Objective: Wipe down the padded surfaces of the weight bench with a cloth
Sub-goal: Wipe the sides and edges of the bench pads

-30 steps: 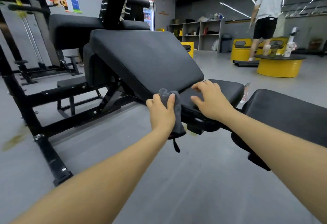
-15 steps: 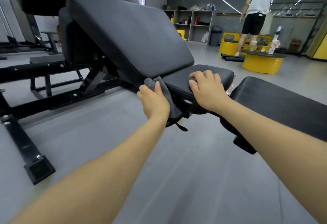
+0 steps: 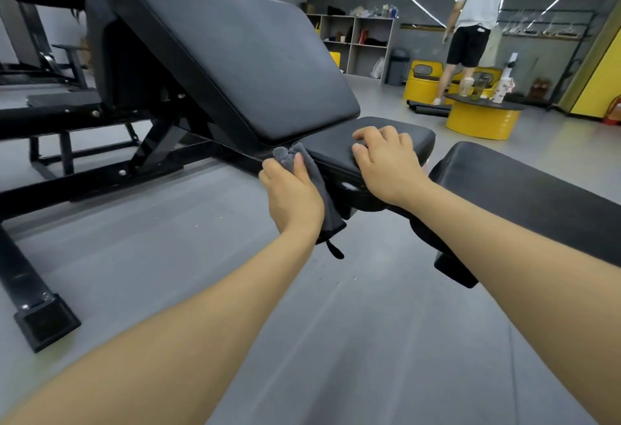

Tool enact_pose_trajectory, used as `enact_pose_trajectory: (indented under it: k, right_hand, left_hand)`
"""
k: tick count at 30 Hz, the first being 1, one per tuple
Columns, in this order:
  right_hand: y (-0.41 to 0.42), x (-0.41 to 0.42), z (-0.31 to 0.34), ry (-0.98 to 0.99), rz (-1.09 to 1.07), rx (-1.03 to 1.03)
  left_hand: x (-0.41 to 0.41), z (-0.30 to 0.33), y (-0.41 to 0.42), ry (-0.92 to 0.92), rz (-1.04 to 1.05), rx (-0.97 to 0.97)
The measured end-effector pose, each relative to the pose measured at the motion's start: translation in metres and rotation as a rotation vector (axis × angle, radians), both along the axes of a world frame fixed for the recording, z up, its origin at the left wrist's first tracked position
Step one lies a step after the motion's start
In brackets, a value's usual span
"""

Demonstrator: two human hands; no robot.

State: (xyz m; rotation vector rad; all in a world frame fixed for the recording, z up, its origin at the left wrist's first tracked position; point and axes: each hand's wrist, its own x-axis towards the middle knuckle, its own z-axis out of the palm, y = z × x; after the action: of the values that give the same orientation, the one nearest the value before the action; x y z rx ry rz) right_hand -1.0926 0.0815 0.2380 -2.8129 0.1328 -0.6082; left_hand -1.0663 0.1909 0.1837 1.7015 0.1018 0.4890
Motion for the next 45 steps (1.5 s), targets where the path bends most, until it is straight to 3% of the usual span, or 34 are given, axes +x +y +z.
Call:
enact_pose_trajectory:
  k: [10, 16, 24, 32, 39, 45]
  right_hand:
    - [-0.004, 0.004, 0.002, 0.035, 0.01, 0.038]
    - [-0.009, -0.008, 0.007, 0.007, 0.026, 0.095]
    - [-0.018, -0.026, 0.012, -0.057, -0.096, -0.012]
    - [-0.036, -0.038, 0.012, -0.021, -0.202, 0.04]
    - [-0.036, -0.05, 0.01, -0.006, -0.154, -0.042]
    - [-0.049, -0.091, -0.016, -0.223, -0.136, -0.329]
  left_hand:
    - [-0.04, -0.009, -0.008, -0.259, -0.194, 0.374]
    - [-0.024, 0.001, -0.008, -0.081, -0.022, 0.216]
    - [-0.042, -0.019, -0.011, -0.306, -0.159, 0.46]
    - [-0.04, -0.024, -0.013, -0.274, -0.107, 0.389]
    - [-0.041, -0.018, -0.014, -0.241, -0.091, 0.342]
    - [-0.056, -0.017, -0.038, -0.26, -0.007, 0.303]
